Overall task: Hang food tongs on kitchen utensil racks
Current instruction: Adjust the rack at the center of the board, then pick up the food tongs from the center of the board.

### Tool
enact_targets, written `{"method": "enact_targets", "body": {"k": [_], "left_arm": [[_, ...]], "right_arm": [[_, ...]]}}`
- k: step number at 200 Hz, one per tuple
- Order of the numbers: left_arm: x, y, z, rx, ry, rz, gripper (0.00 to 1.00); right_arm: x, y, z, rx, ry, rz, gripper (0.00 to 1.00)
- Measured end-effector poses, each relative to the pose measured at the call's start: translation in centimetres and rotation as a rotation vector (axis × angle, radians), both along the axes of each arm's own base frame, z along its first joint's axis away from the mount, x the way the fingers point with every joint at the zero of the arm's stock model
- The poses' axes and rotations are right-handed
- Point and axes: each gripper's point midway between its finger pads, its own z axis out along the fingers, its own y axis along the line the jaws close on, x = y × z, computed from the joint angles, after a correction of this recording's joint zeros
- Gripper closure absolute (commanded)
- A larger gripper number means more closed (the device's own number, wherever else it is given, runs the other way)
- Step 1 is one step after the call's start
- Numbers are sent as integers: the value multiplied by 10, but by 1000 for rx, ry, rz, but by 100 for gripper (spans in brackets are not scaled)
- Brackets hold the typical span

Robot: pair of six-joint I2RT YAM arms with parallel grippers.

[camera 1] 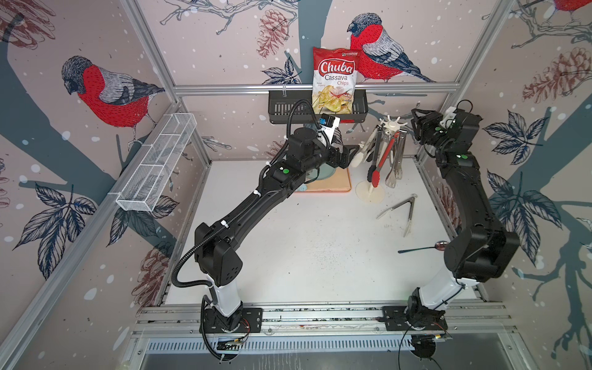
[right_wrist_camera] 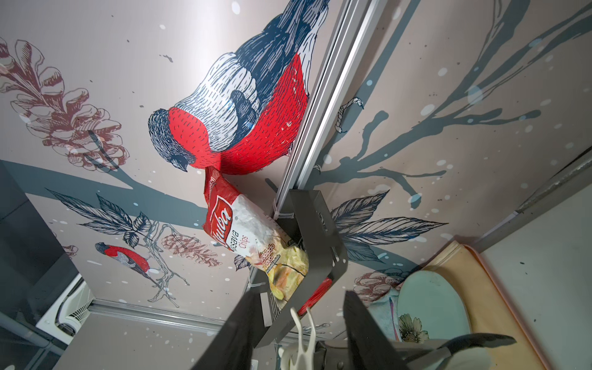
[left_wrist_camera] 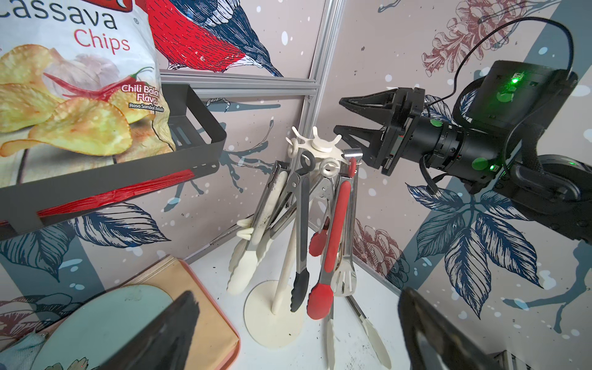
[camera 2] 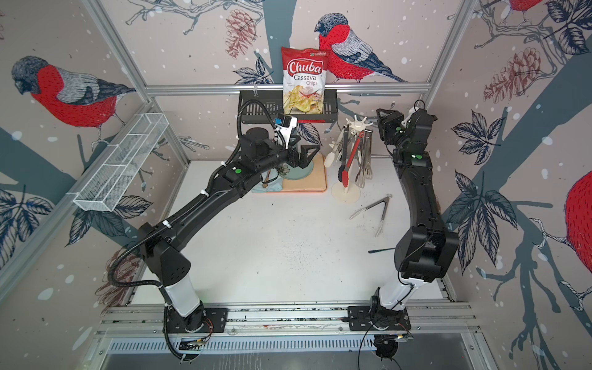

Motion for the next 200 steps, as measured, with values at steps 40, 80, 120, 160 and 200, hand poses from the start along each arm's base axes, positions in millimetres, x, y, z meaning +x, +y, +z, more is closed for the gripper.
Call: {"method": "enact_targets", "body": {"k": [40,80,120,160,200], "left_arm": [[1,5,3,-3,-4,11,4],[1,26,18,-18,-24,47,4],[-12,52,34,-30,-46,73,4],[-26,72,29,-12,-34,92,4],[-32,86,15,5,-11,113,4]], "right_arm": [[-20,-21,3,-76,-35,-40,36],[-58,-42,-52,-186,93,-124,36],[-124,-67,-179,-315,406,-203,41],[-168,-74,-279,-416,655,-141,44],[-177,-74,-347,-447,830,-28,48]]}}
